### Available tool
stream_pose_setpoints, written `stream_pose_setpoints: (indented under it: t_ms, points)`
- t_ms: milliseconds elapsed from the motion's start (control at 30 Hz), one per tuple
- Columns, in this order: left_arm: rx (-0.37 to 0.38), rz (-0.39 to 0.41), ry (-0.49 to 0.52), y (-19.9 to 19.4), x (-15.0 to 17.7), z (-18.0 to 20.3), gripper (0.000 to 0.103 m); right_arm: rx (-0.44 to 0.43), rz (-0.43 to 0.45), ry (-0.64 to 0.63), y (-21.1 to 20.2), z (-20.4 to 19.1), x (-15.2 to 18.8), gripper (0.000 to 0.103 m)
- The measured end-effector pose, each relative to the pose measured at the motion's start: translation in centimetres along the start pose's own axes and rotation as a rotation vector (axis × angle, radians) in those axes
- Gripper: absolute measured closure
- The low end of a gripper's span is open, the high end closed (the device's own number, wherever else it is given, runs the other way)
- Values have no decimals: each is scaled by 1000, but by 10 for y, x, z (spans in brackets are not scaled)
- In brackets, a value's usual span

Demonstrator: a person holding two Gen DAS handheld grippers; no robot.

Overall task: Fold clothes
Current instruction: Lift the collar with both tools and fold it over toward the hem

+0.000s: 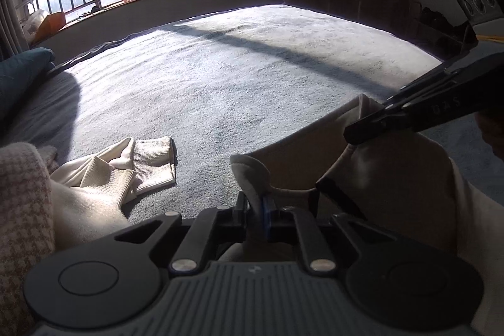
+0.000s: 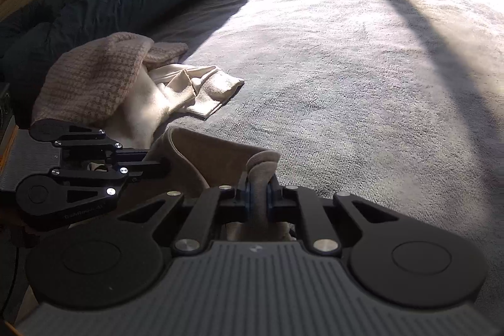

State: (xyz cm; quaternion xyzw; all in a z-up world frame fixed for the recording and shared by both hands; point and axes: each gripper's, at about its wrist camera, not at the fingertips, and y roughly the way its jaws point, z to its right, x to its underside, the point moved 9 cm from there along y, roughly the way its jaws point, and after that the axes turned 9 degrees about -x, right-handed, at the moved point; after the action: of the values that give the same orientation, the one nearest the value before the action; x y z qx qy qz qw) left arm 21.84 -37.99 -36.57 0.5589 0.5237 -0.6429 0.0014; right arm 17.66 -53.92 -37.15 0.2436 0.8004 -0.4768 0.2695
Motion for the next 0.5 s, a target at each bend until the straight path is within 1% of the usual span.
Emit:
stream_pose_setpoints:
  t_ms: [200, 400, 500]
  points:
    - [21, 46, -8, -51, -3, 9, 94, -34, 48, -20, -41, -38, 3, 96]
    - [25, 75, 8, -110, 8, 24, 95, -86, 81, -37, -84, -77, 15, 96]
    - [25, 74, -12, -136, 17, 28, 95, -109, 81, -50, -102, -97, 28, 96]
